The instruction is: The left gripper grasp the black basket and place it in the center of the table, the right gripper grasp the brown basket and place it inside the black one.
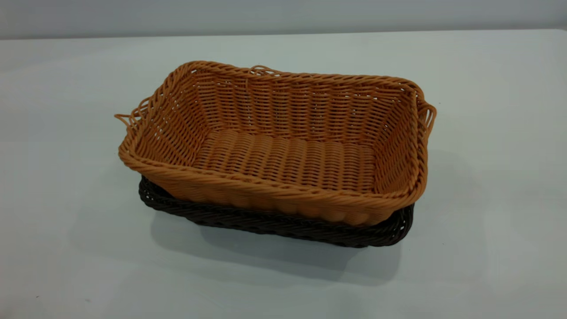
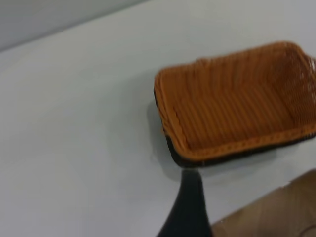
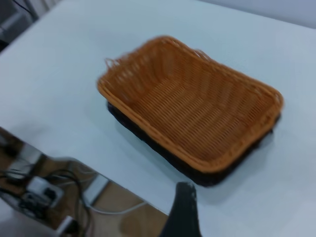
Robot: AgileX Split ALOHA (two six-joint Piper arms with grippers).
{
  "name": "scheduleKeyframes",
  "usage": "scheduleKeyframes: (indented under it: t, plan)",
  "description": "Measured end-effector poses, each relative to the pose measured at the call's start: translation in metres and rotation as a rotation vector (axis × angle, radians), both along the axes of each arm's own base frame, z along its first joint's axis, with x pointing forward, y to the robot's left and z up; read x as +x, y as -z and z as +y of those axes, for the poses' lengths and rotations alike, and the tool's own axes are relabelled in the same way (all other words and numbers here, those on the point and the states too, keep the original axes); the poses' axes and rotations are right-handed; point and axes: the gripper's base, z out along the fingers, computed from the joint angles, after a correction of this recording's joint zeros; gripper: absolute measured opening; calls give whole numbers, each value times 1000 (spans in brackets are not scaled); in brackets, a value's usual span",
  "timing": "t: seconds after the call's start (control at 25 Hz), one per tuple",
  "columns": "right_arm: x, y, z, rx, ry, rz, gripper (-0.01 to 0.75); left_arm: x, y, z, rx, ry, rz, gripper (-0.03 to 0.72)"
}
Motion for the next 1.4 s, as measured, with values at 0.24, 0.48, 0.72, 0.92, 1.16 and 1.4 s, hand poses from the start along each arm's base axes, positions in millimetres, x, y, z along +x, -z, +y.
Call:
scheduleKeyframes:
  t: [0.24,0.48,0.72,0.92,1.16,1.4]
  plan:
    - [-15,42,-15,-77,116,-13,591,-35,50,5,4,-1,24,573]
    - [-24,72,-21,-105,160,-43,591,-61,87,9,0,-2,0,573]
    - [-26,74,-22,-93,165,-64,591,-76,116,13,-14,-33,-13,573]
    - [-26,74,-22,-87,168,-60,591,-77,132,22,22,-141,-36,573]
    - [-26,74,-22,-85,167,-60,591,-71,147,31,42,-276,-2,573]
    - [-26,74,-22,-85,167,-61,591,-68,155,32,31,-304,33,573]
